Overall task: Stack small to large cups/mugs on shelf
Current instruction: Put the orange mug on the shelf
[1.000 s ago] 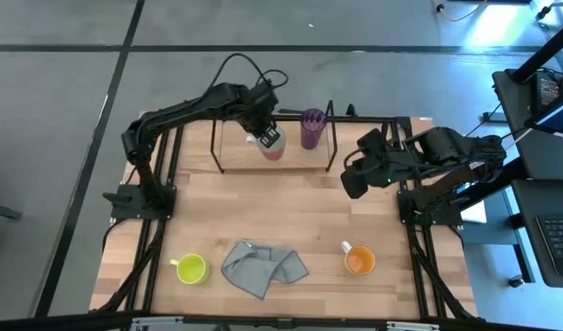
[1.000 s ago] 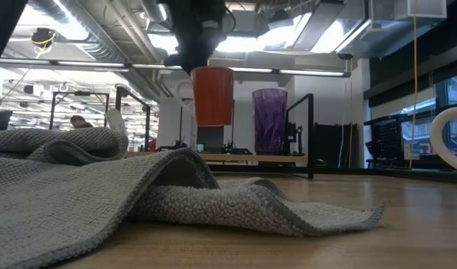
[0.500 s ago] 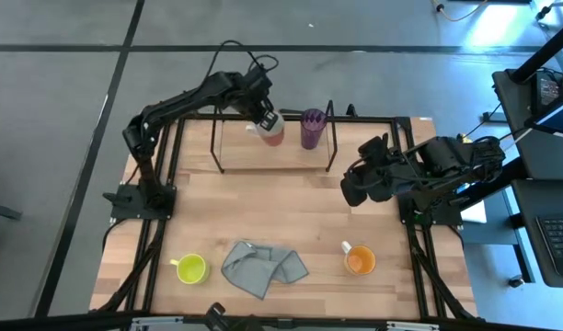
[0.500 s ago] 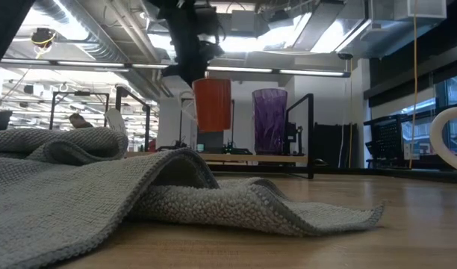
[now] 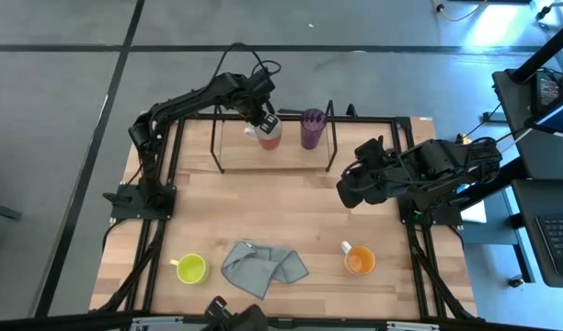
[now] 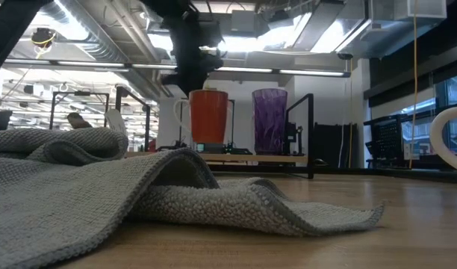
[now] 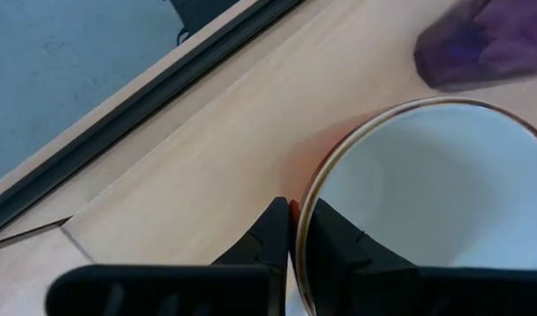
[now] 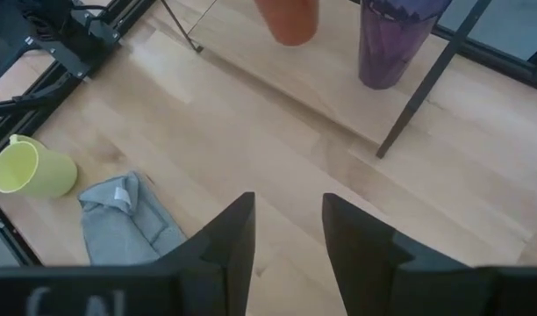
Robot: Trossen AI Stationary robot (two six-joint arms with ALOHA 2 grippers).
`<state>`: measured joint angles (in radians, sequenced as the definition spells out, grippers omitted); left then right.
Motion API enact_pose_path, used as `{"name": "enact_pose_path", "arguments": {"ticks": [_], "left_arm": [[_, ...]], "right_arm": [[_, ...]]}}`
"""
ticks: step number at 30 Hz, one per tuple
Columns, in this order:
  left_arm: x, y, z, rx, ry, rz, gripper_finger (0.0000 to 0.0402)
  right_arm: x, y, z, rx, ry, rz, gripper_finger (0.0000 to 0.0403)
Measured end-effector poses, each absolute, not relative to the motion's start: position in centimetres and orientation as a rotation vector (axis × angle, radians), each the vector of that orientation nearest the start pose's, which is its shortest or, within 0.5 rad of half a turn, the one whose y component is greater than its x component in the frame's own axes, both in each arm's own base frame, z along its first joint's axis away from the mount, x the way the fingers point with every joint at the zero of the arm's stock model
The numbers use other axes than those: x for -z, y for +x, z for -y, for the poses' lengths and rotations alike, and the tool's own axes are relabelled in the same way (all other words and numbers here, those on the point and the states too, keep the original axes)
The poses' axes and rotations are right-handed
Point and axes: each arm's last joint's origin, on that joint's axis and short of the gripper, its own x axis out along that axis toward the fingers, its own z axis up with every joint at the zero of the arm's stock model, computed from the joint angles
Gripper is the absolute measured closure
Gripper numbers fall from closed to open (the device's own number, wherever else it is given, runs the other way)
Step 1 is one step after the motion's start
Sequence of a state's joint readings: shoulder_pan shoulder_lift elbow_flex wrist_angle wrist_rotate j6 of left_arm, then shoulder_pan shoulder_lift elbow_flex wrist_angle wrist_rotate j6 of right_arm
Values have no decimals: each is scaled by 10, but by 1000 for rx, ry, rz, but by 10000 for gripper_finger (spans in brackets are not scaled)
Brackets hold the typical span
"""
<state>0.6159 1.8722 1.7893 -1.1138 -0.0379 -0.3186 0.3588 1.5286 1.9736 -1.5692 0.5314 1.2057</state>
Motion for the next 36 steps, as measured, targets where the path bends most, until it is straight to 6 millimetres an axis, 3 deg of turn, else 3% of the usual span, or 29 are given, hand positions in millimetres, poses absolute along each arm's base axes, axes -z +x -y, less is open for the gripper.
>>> {"name": "enact_pose_path", "arguments": {"ticks": [9, 16, 29, 36], "left_arm": [[-300, 309, -236, -758, -649, -1054, 383], [-285, 313, -237, -716, -698, -1116, 383], [-288, 318, -235, -700, -675, -1074, 348], [-289, 321, -234, -691, -672, -1059, 348]], "right_arm": [[-443, 235, -72, 716, 628, -751, 267], [-443, 234, -72, 716, 628, -751, 267], [-443, 234, -71, 724, 622, -742, 267], [-443, 235, -71, 726, 623, -742, 267]]}}
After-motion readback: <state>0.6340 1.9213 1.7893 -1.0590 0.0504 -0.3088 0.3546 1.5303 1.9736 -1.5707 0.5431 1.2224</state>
